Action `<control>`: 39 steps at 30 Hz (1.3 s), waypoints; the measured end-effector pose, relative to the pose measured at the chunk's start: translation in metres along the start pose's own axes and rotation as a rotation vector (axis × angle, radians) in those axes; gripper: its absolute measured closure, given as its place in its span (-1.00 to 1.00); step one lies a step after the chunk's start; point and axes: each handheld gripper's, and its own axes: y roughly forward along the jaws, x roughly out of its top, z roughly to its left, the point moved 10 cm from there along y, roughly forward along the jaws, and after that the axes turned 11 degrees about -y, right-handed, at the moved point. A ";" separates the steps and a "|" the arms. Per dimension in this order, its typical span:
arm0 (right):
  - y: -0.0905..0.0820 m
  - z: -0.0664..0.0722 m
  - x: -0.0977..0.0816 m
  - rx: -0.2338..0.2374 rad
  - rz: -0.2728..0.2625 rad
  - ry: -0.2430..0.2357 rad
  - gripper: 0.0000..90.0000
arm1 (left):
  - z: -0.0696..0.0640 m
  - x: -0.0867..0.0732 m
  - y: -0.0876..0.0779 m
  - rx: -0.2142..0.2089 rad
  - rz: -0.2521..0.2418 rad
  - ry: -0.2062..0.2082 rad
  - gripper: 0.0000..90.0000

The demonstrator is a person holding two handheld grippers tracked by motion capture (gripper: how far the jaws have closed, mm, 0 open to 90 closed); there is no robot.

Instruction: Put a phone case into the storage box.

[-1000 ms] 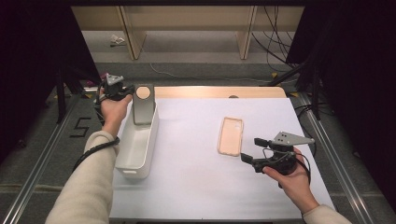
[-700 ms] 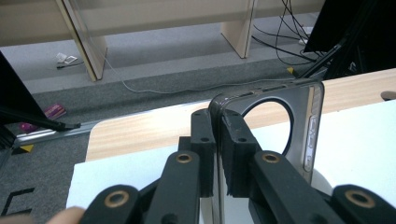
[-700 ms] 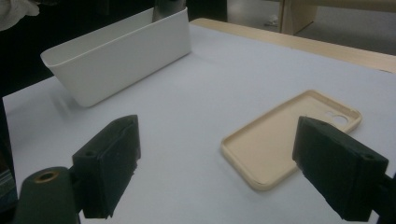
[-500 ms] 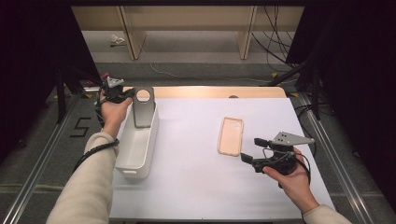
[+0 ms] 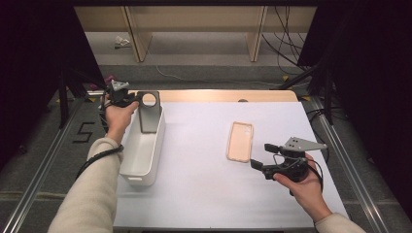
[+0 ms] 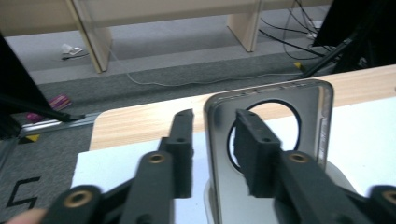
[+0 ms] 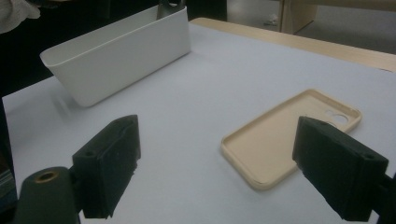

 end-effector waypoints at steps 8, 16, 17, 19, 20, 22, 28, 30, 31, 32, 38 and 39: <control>0.000 -0.001 -0.001 -0.001 0.006 0.004 -0.64 | -0.007 0.004 -0.019 -0.004 -0.001 -0.031 -0.30; 0.001 -0.004 -0.001 -0.006 0.014 -0.001 -0.64 | -0.033 -0.008 -0.060 -0.136 0.024 -0.007 -0.75; 0.002 -0.004 -0.002 -0.005 0.014 0.001 -0.64 | -0.035 -0.010 -0.065 -0.146 0.023 -0.004 -0.75; 0.003 -0.005 -0.002 -0.004 0.017 0.000 -0.64 | -0.041 -0.018 -0.077 -0.166 0.021 0.010 -0.76; 0.003 -0.006 -0.002 -0.005 0.017 0.004 -0.64 | -0.045 -0.022 -0.083 -0.180 0.018 0.017 -0.76; 0.004 -0.007 -0.002 -0.006 0.018 0.002 -0.64 | -0.052 -0.027 -0.093 -0.201 0.010 0.029 -0.75; 0.006 -0.008 -0.002 -0.007 0.023 0.000 -0.64 | -0.081 -0.053 -0.122 -0.270 0.010 0.100 -0.73; 0.006 -0.009 -0.002 -0.008 0.023 0.000 -0.64 | -0.093 -0.063 -0.132 -0.293 0.004 0.128 -0.72; 0.007 -0.009 -0.002 -0.007 0.024 0.001 -0.64 | -0.097 -0.065 -0.135 -0.301 -0.003 0.133 -0.72; 0.007 -0.009 -0.003 -0.008 0.025 0.002 -0.64 | -0.103 -0.070 -0.139 -0.317 -0.011 0.140 -0.70; 0.011 -0.012 -0.003 -0.007 0.031 -0.004 -0.64 | -0.129 -0.093 -0.156 -0.378 -0.029 0.172 -0.67; 0.012 -0.012 -0.002 -0.006 0.031 -0.005 -0.64 | -0.133 -0.097 -0.159 -0.387 -0.032 0.181 -0.67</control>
